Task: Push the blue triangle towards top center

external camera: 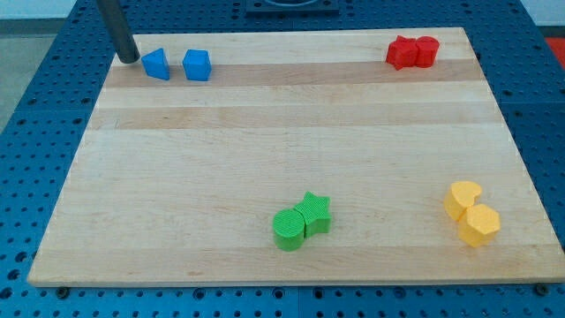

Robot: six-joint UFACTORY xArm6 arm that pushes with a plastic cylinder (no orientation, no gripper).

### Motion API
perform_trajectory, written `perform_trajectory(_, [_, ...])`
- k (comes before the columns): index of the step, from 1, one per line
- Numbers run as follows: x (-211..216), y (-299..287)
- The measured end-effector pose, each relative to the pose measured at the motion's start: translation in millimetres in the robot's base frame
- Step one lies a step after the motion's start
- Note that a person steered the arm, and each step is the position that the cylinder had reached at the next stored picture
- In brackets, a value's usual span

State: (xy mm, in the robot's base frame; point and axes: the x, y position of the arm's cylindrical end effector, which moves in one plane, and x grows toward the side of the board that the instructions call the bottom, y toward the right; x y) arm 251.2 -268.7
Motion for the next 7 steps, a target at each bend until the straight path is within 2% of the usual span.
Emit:
perform_trajectory(2, [20, 42])
perform_trajectory(6, [40, 195])
perform_trajectory(7, [42, 217])
